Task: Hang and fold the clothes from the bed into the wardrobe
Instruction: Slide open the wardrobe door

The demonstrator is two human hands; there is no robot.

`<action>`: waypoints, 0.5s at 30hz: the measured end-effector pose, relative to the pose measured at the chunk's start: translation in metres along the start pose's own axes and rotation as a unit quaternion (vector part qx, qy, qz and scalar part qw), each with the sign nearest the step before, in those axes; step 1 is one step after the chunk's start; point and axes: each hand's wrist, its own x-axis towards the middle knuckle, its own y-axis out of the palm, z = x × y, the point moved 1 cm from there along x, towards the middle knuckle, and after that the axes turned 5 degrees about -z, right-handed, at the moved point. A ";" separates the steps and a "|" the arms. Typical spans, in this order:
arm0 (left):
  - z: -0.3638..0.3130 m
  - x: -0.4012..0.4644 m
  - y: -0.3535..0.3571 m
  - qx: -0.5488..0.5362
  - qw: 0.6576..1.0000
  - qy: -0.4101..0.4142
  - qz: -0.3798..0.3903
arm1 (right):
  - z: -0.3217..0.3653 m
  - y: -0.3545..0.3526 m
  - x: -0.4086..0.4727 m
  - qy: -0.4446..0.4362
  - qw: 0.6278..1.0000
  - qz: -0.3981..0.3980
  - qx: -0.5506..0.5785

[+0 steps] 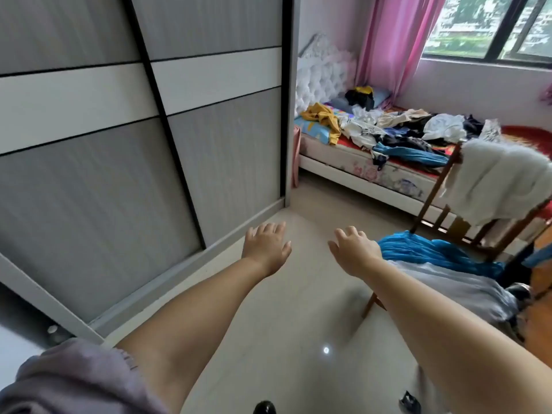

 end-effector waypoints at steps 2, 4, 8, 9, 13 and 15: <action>0.010 0.028 0.002 -0.003 1.000 -0.011 -0.006 | 0.001 0.001 0.030 0.006 1.000 0.016 -0.009; 0.023 0.065 0.000 -0.001 1.000 -0.009 -0.014 | 0.002 0.000 0.068 0.009 1.000 0.020 -0.017; 0.045 0.145 -0.011 -0.015 0.999 0.001 -0.034 | 0.006 -0.013 0.146 0.028 0.999 0.020 -0.021; 0.050 0.166 -0.014 -0.010 0.999 0.008 -0.041 | 0.005 -0.017 0.164 0.035 0.999 0.016 -0.020; 0.063 0.245 -0.029 -0.012 0.998 0.017 -0.064 | 0.003 -0.032 0.233 0.051 0.999 -0.008 -0.008; 0.064 0.278 -0.028 -0.021 0.998 0.008 -0.063 | 0.001 -0.034 0.264 0.049 0.999 -0.007 -0.009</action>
